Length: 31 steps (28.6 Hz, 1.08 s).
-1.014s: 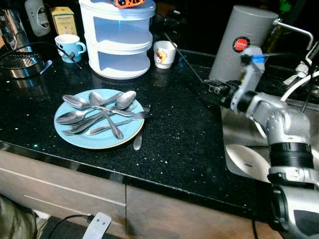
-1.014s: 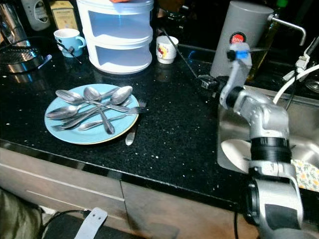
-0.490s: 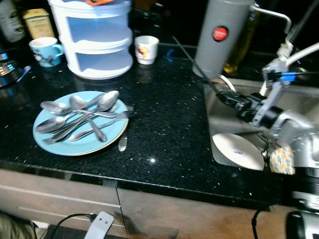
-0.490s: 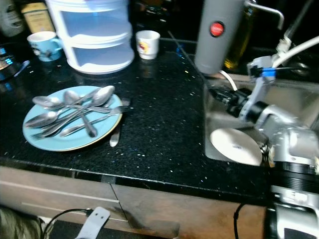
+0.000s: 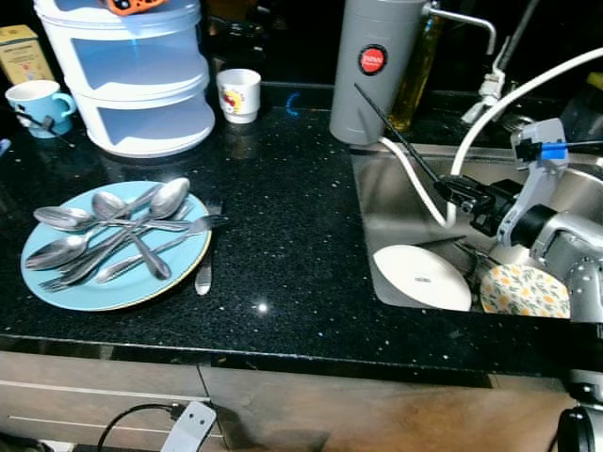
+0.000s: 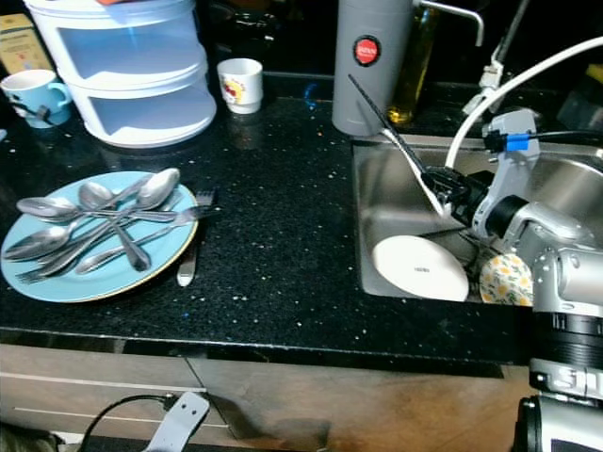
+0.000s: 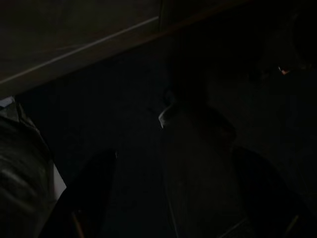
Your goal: Kitchen organization
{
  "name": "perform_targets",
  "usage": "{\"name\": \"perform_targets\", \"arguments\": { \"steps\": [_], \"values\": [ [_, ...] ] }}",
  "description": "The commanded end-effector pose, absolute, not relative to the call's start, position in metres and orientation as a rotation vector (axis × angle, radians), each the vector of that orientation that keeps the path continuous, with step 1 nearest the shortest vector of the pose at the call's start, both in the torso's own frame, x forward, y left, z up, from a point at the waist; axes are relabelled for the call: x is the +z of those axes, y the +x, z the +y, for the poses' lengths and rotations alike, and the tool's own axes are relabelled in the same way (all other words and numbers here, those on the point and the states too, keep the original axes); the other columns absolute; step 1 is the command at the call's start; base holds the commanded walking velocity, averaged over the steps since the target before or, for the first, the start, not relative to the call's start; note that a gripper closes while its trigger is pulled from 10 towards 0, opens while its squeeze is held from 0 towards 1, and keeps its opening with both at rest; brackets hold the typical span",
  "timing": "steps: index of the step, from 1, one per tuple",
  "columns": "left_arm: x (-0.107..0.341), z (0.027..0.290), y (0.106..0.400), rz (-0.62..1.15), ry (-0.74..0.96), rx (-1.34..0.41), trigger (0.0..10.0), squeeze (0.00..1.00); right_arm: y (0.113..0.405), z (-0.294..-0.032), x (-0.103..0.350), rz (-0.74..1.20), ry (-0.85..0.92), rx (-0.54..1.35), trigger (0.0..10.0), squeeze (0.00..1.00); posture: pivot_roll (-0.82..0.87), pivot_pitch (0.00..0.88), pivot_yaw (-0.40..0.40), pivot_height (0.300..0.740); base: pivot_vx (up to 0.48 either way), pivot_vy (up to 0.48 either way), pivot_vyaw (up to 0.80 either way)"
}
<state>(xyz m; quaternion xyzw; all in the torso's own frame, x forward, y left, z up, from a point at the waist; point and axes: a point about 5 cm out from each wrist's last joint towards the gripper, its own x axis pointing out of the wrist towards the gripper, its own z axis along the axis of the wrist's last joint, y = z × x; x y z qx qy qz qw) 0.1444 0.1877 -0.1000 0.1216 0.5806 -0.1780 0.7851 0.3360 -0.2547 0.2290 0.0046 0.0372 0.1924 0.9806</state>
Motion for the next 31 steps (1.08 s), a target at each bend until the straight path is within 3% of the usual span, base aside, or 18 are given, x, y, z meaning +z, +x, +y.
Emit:
{"name": "perform_targets", "arguments": {
  "steps": [1,11,20,31],
  "values": [
    [-0.101,0.192,0.141,1.271,0.285,-0.382,10.0,0.00,0.340,-0.254,0.229,0.068,-0.013,0.357,10.0,0.00,-0.04,0.000,-0.025,0.740,-0.322,0.000,0.00],
    [-0.101,0.192,0.141,1.268,0.284,-0.382,10.0,0.00,0.341,-0.248,0.224,0.086,-0.058,0.368,10.0,0.00,-0.03,0.000,-0.026,0.740,-0.350,0.000,-0.35],
    [-0.101,0.192,0.140,1.263,0.256,-0.370,10.0,0.00,0.345,-0.246,0.220,0.114,-0.131,0.339,10.0,0.00,-0.03,0.000,-0.024,0.740,0.000,0.000,0.00],
    [-0.100,0.190,0.142,1.252,0.257,-0.378,10.0,0.00,0.350,-0.255,0.217,0.162,-0.166,0.258,10.0,0.00,-0.04,0.000,-0.026,0.740,0.000,0.000,-0.61]
  ]
}}
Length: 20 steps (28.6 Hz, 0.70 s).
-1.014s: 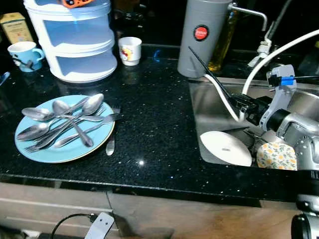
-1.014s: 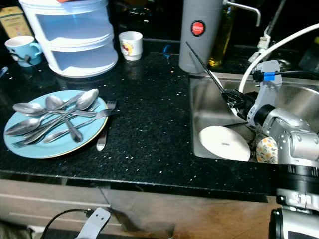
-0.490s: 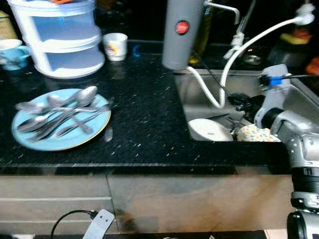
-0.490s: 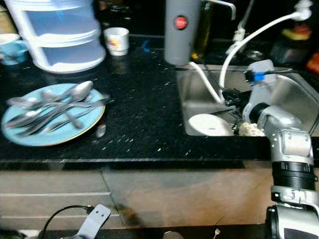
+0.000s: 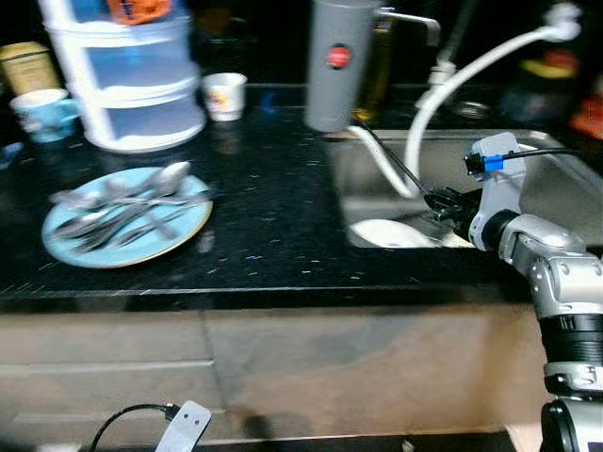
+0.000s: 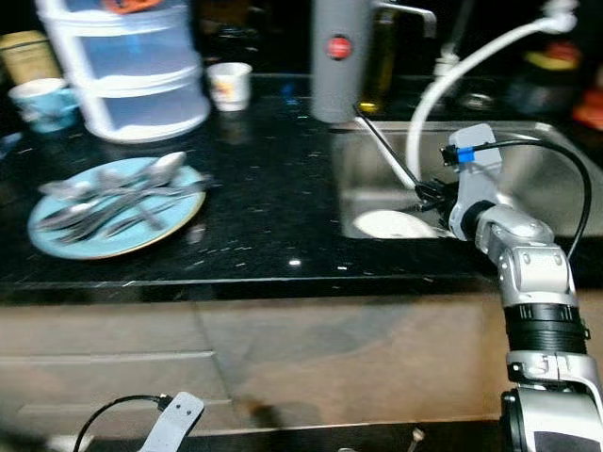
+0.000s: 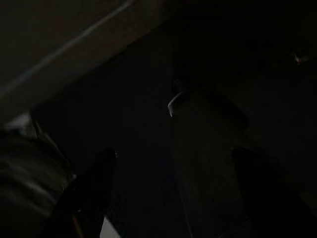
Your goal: Kitchen organization
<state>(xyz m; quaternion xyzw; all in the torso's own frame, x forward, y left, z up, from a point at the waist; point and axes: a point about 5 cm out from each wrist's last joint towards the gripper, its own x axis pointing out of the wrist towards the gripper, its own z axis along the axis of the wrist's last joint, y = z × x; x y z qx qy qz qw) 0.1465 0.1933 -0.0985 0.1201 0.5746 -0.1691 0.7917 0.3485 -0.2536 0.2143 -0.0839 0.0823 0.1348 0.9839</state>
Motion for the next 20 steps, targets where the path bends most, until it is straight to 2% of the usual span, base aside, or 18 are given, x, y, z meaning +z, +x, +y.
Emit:
{"name": "perform_targets", "arguments": {
  "steps": [1,11,13,20],
  "values": [
    [-0.100,0.190,0.142,1.250,0.257,-0.378,10.0,0.00,0.350,-0.255,0.217,0.163,-0.168,0.254,10.0,0.00,-0.04,0.000,-0.027,0.740,0.000,0.000,-0.61],
    [-0.100,0.190,0.143,1.241,0.233,-0.360,10.0,0.00,0.353,-0.249,0.218,0.157,-0.225,0.270,10.0,0.00,-0.03,0.000,-0.029,0.740,0.000,0.000,-0.60],
    [-0.100,0.190,0.142,1.243,0.231,-0.362,10.0,0.00,0.353,-0.247,0.217,0.155,-0.241,0.272,10.0,0.00,-0.03,0.000,-0.030,0.740,0.000,0.000,0.00],
    [-0.101,0.188,0.140,1.255,0.199,-0.376,10.0,0.00,0.359,-0.238,0.213,0.177,-0.326,0.269,10.0,0.00,-0.03,0.000,-0.033,0.740,0.000,-0.469,0.00]
  ]
}}
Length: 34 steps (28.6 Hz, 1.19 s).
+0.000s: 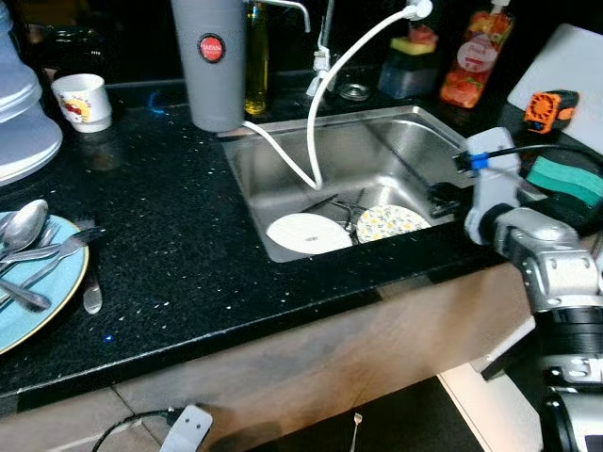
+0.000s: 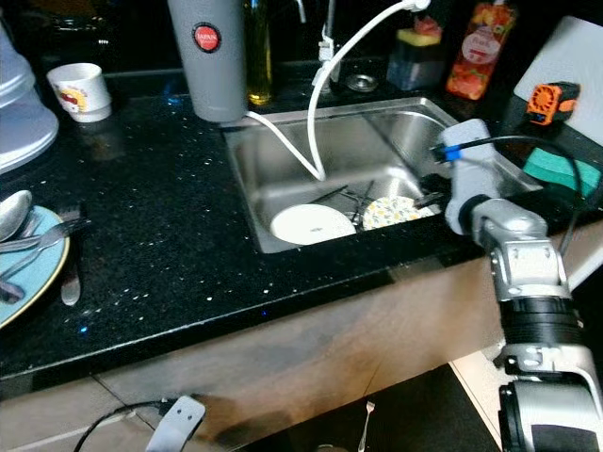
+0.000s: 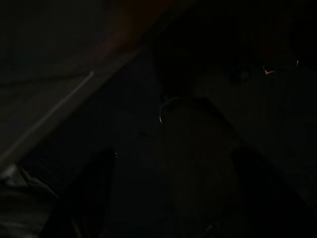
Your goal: Kitchen organization
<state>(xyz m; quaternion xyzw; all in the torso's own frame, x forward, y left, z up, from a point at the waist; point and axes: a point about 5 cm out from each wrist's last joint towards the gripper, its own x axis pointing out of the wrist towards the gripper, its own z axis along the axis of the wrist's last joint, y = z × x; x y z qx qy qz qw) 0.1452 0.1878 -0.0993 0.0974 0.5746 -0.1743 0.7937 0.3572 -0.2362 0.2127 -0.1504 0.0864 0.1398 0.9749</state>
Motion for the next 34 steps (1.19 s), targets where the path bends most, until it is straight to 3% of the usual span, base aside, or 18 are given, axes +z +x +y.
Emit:
{"name": "perform_targets", "arguments": {
  "steps": [1,5,14,20,21,22,23,24,30,31,32,33,34],
  "values": [
    [-0.101,0.188,0.140,1.254,0.191,-0.370,10.0,0.00,0.360,-0.235,0.211,0.187,-0.358,0.271,10.0,0.00,-0.03,0.000,-0.036,0.740,0.000,0.000,0.00],
    [-0.101,0.187,0.140,1.256,0.183,-0.364,10.0,0.00,0.362,-0.231,0.208,0.210,-0.452,0.272,10.0,0.00,-0.03,0.000,-0.037,0.740,0.000,0.000,0.00],
    [-0.102,0.186,0.139,1.264,0.173,-0.377,10.0,0.00,0.368,-0.219,0.203,0.295,-0.855,0.341,10.0,0.00,-0.03,0.000,-0.043,0.740,0.000,0.000,0.00],
    [-0.102,0.185,0.138,1.266,0.173,-0.380,10.0,0.00,0.371,-0.217,0.203,0.322,-0.916,0.343,10.0,0.00,-0.03,0.000,-0.045,0.740,0.000,0.000,0.00],
    [-0.102,0.185,0.137,1.268,0.172,-0.382,10.0,0.00,0.374,-0.216,0.203,0.320,-0.911,0.326,10.0,0.62,-0.03,0.000,-0.046,0.740,0.000,0.000,0.00],
    [-0.102,0.185,0.137,1.268,0.172,-0.382,10.0,0.00,0.374,-0.216,0.203,0.320,-0.911,0.326,10.0,0.62,-0.03,0.000,-0.046,0.740,0.000,0.000,0.00],
    [-0.102,0.185,0.137,1.270,0.172,-0.383,10.0,0.00,0.376,-0.214,0.203,0.311,-0.903,0.314,10.0,0.93,-0.03,0.000,-0.046,0.740,0.000,0.000,0.00],
    [-0.102,0.185,0.137,1.271,0.172,-0.383,10.0,0.00,0.377,-0.212,0.204,0.299,-0.902,0.311,10.0,1.00,-0.03,0.000,-0.046,0.740,0.000,0.000,0.00],
    [-0.102,0.186,0.137,1.272,0.172,-0.383,10.0,0.00,0.380,-0.207,0.209,0.233,-0.853,0.285,10.0,1.00,-0.02,0.000,-0.043,0.740,0.000,0.000,0.00],
    [-0.102,0.186,0.136,1.273,0.172,-0.382,10.0,0.00,0.381,-0.205,0.213,0.201,-0.810,0.278,10.0,0.74,-0.03,0.000,-0.041,0.740,0.000,0.000,0.00],
    [-0.102,0.186,0.136,1.273,0.172,-0.382,10.0,0.00,0.381,-0.205,0.213,0.201,-0.810,0.278,10.0,0.74,-0.03,0.000,-0.041,0.740,0.000,0.000,0.00],
    [-0.102,0.186,0.136,1.273,0.173,-0.382,10.0,0.00,0.381,-0.201,0.219,0.147,-0.728,0.289,10.0,0.00,-0.03,0.000,-0.041,0.740,0.000,0.000,0.00],
    [-0.102,0.186,0.136,1.273,0.175,-0.382,10.0,0.00,0.381,-0.195,0.230,0.058,-0.599,0.314,10.0,0.00,-0.03,0.000,-0.039,0.740,0.000,0.000,0.00]
  ]
}}
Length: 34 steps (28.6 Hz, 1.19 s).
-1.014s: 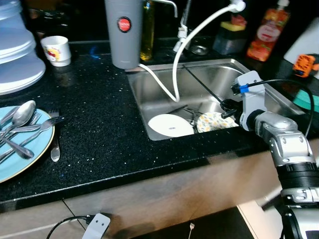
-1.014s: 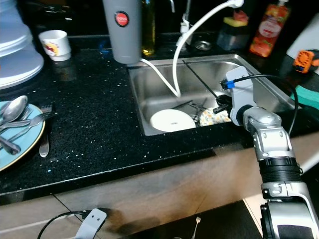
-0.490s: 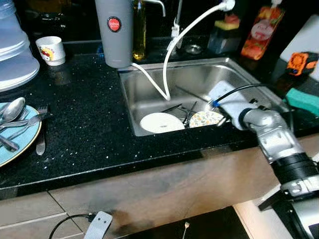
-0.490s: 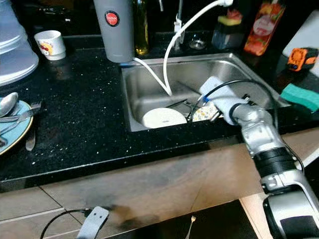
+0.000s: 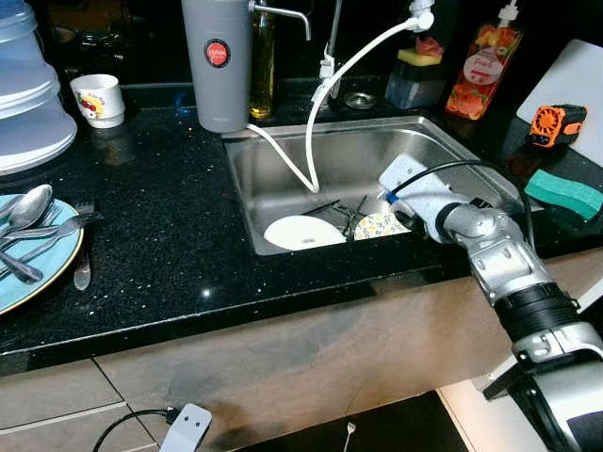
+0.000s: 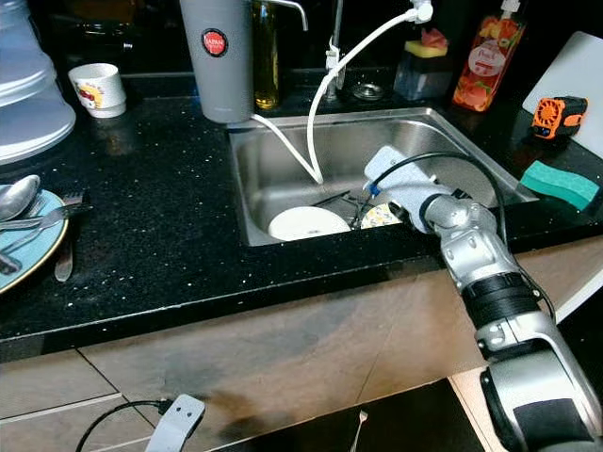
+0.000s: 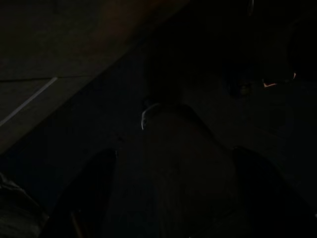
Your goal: Kitchen organization
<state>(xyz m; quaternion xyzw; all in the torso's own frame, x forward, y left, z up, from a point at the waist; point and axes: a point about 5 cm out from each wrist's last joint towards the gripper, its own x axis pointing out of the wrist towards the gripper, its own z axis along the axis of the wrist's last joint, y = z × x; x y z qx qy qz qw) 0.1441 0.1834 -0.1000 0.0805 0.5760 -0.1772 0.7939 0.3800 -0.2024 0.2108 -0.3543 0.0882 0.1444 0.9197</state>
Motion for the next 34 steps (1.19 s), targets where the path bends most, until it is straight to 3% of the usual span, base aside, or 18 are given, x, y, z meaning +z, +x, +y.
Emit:
{"name": "perform_targets", "arguments": {
  "steps": [1,3,9,11,14,34],
  "values": [
    [-0.102,0.186,0.136,1.273,0.175,-0.382,10.0,0.00,0.381,-0.195,0.230,0.058,-0.599,0.314,10.0,0.00,-0.03,0.000,-0.039,0.740,0.000,0.000,0.00],
    [-0.102,0.187,0.137,1.272,0.179,-0.381,10.0,0.00,0.376,-0.180,0.246,-0.104,-0.363,0.378,10.0,0.00,-0.03,0.000,-0.038,0.740,0.000,0.000,0.00],
    [-0.101,0.188,0.139,1.269,0.185,-0.380,10.0,0.00,0.365,-0.156,0.246,-0.166,-0.224,0.508,10.0,0.00,-0.03,0.000,-0.034,0.740,0.000,0.000,0.00],
    [-0.101,0.188,0.140,1.266,0.189,-0.379,10.0,0.00,0.356,-0.134,0.241,-0.172,-0.118,0.631,10.0,0.00,-0.03,0.000,-0.029,0.740,0.000,0.000,0.28],
    [-0.100,0.188,0.142,1.261,0.192,-0.378,10.0,0.00,0.348,-0.113,0.236,-0.180,-0.107,0.715,10.0,0.00,-0.03,0.000,-0.030,0.740,0.000,0.000,0.72],
    [-0.100,0.188,0.144,1.257,0.197,-0.373,10.0,0.00,0.331,-0.080,0.226,-0.167,-0.054,0.839,10.0,0.00,-0.03,0.000,-0.028,0.740,0.000,0.000,0.80]
  ]
}}
